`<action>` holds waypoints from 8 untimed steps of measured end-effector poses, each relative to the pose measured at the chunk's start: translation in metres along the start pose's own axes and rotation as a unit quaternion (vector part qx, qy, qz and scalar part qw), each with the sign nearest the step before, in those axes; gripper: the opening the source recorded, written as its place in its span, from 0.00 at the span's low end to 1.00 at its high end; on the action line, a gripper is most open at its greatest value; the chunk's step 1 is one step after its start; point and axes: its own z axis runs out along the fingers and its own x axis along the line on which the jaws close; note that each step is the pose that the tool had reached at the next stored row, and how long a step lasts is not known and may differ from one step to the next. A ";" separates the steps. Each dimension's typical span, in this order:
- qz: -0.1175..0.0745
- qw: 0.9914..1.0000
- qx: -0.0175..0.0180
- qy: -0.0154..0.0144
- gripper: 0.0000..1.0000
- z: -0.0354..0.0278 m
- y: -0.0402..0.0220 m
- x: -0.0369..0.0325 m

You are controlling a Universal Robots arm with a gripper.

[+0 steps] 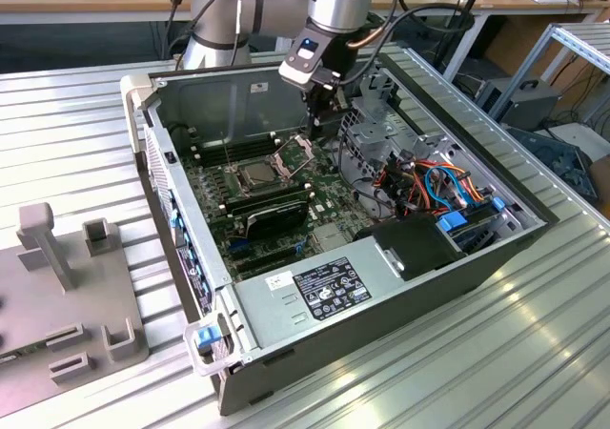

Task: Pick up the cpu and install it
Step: 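Close the cpu cover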

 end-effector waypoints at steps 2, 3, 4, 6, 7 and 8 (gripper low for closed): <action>0.000 1.000 0.000 0.000 0.11 0.0003 0.0062 0.0001; 0.000 1.000 0.000 0.000 0.11 0.0004 0.0085 0.0001; 0.000 1.000 0.000 0.000 0.11 0.0007 0.0102 0.0001; 0.000 1.000 0.000 0.000 0.11 0.0025 0.0132 0.0002; 0.000 1.000 0.000 0.000 0.11 0.0042 0.0144 0.0003; 0.000 1.000 0.000 0.000 0.11 0.0062 0.0151 0.0005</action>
